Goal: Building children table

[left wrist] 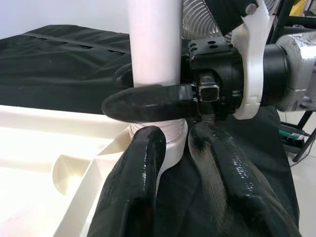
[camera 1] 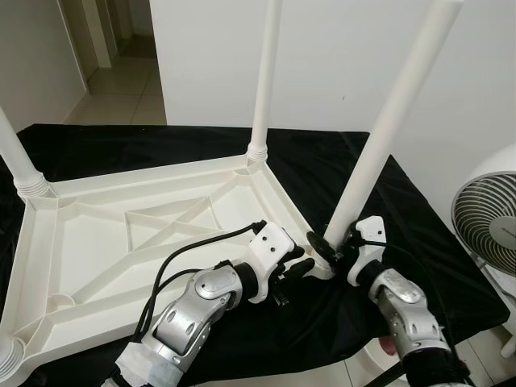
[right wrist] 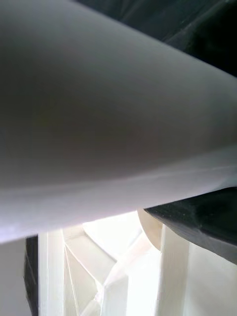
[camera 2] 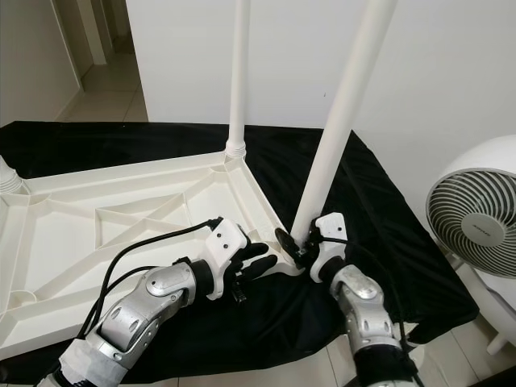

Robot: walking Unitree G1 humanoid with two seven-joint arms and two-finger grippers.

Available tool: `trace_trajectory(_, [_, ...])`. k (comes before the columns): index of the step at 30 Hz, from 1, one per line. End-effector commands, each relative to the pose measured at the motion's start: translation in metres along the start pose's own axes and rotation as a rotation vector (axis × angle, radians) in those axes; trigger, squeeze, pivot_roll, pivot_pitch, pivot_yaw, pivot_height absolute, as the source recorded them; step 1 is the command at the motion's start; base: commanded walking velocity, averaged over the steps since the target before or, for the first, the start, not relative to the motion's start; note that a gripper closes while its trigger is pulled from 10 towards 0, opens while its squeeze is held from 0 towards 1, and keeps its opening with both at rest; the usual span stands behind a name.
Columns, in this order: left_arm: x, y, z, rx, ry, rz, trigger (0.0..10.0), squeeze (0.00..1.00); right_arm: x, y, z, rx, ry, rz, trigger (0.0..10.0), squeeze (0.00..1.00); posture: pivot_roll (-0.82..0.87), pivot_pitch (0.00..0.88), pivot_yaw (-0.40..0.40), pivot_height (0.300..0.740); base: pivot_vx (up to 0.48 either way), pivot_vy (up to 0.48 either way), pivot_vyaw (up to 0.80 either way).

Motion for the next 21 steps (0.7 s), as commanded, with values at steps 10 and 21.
trace_trajectory(10, [0.012, 0.0, -0.004, -0.001, -0.007, -0.08, 10.0, 0.0, 0.026, -0.028, -0.026, -0.02, 0.094, -0.51, 10.0, 0.0, -0.01, 0.0, -0.053, 0.74, 0.0, 0.0, 0.0])
trace_trajectory(21, [0.015, -0.001, -0.005, -0.004, -0.009, -0.095, 10.0, 0.0, 0.016, -0.047, -0.031, -0.067, 0.098, -0.72, 10.0, 0.0, -0.02, 0.0, -0.049, 0.74, 0.0, 0.0, 0.0])
Point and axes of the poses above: a point about 5 cm out from each wrist's last joint towards the gripper, its own y axis pointing out of the wrist towards the gripper, its own z axis along the axis of the wrist's last joint, x = y × z, the point moved 4 cm from there along y, pointing out of the wrist towards the gripper, and after that the axes turned 7 degrees about y, right-handed, at the moved point
